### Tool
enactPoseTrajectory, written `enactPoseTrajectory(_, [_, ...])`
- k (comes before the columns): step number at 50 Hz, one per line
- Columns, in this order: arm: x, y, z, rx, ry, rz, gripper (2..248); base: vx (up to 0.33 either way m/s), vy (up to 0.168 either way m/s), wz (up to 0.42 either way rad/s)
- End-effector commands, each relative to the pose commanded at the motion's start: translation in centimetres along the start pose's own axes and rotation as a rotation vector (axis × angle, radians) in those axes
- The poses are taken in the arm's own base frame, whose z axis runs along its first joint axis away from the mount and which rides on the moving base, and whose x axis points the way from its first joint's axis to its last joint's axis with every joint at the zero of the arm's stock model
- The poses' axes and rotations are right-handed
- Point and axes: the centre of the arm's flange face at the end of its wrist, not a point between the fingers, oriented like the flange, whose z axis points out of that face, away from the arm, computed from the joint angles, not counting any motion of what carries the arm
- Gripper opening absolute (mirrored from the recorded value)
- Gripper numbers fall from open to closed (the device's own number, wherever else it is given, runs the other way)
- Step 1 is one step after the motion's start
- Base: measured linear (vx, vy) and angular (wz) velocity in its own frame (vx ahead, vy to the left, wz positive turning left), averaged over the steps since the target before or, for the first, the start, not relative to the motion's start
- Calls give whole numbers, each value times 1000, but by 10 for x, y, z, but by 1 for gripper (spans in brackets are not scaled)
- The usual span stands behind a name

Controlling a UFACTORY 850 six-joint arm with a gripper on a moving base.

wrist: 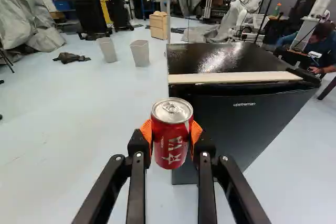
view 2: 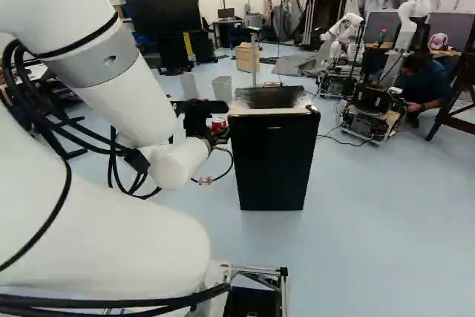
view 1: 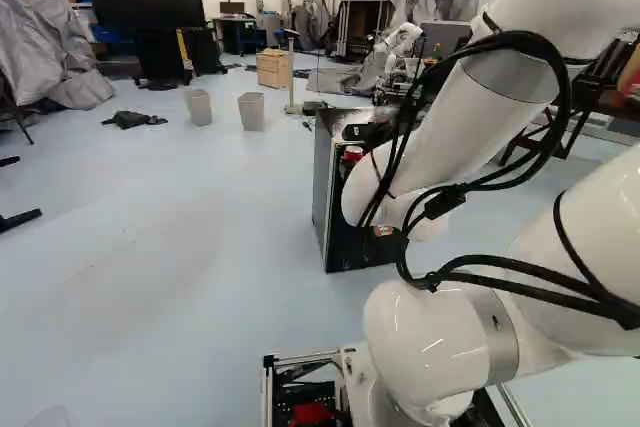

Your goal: Grab a drink from the fridge

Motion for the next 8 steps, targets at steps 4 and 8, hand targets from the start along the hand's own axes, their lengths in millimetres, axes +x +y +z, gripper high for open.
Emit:
enactPoseTrajectory(4, [0, 0, 0, 0, 0, 0, 92, 0, 0, 0])
enactPoseTrajectory(8, [0, 0, 0, 0, 0, 0, 92, 0, 0, 0])
